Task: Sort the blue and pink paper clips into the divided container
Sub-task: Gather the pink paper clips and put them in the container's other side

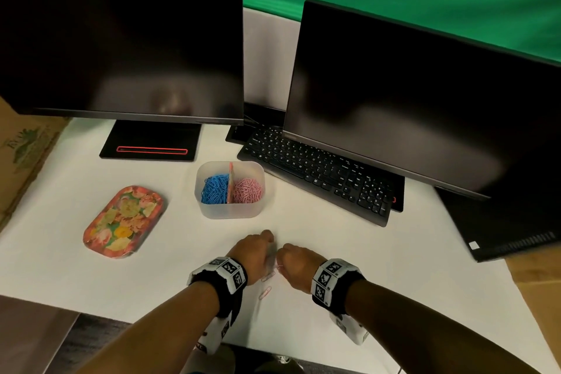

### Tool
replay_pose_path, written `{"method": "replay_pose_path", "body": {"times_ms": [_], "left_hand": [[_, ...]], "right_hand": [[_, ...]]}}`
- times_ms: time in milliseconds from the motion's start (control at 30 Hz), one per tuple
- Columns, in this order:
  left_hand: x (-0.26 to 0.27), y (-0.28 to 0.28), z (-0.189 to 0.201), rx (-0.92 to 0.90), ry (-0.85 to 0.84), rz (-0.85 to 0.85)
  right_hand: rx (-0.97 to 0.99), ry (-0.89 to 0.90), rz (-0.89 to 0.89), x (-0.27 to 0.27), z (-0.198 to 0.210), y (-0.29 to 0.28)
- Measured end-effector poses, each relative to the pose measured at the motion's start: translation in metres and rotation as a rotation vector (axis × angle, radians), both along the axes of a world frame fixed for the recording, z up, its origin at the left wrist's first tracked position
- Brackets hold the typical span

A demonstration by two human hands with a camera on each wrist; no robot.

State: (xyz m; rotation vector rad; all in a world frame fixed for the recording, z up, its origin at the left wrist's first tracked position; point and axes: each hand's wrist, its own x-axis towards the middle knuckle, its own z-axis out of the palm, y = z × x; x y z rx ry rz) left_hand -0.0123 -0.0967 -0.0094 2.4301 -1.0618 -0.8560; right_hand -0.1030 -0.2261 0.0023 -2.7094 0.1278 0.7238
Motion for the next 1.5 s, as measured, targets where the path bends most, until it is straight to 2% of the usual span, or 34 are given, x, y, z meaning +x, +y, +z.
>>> {"method": "replay_pose_path", "body": {"times_ms": [100, 167, 300, 400, 500, 600, 667, 733, 800, 867, 1000, 1100, 1367, 1500], "left_hand": [[0.007, 0.000, -0.003, -0.067, 0.111, 0.124], [0.011, -0.002, -0.001, -0.146, 0.247, 0.254], [0.017, -0.008, 0.014, -0.420, 0.773, 0.686], [0.017, -0.015, 0.024, -0.603, 1.039, 0.899], [0.014, -0.022, 0.034, -0.695, 1.189, 0.985], [0.017, -0.022, 0.033, -0.718, 1.232, 1.051], [0.021, -0.014, 0.028, -0.695, 1.221, 1.095], [0.026, -0.005, 0.022, -0.621, 1.172, 1.107], [0.028, 0.002, 0.017, -0.492, 1.044, 1.040], [0.025, 0.006, 0.016, -0.316, 0.818, 0.803], [0.004, 0.016, 0.014, -0.002, 0.232, 0.155], [-0.010, 0.022, 0.011, 0.091, 0.007, -0.072], [-0.011, 0.009, 0.006, 0.143, -0.060, -0.199], [0.000, 0.014, 0.001, 0.118, -0.008, -0.162]], "right_hand": [[0.013, 0.001, -0.054, 0.001, -0.002, -0.005], [0.036, 0.004, -0.114, 0.003, 0.001, -0.007], [0.189, -0.084, -0.310, 0.016, 0.010, -0.015], [0.345, -0.194, -0.474, 0.034, 0.025, -0.012], [0.512, -0.217, -0.543, 0.050, 0.037, 0.001], [0.530, -0.232, -0.540, 0.056, 0.040, 0.004], [0.501, -0.278, -0.569, 0.051, 0.039, -0.005], [0.384, -0.328, -0.570, 0.038, 0.031, -0.018], [0.231, -0.275, -0.498, 0.022, 0.022, -0.029], [0.133, -0.150, -0.413, 0.008, 0.011, -0.032], [0.085, -0.045, -0.303, -0.003, -0.002, -0.017], [0.064, -0.052, -0.265, -0.001, -0.004, -0.006], [0.049, 0.026, -0.248, 0.000, -0.003, 0.000], [0.009, 0.011, -0.168, -0.008, -0.002, 0.000]]}}
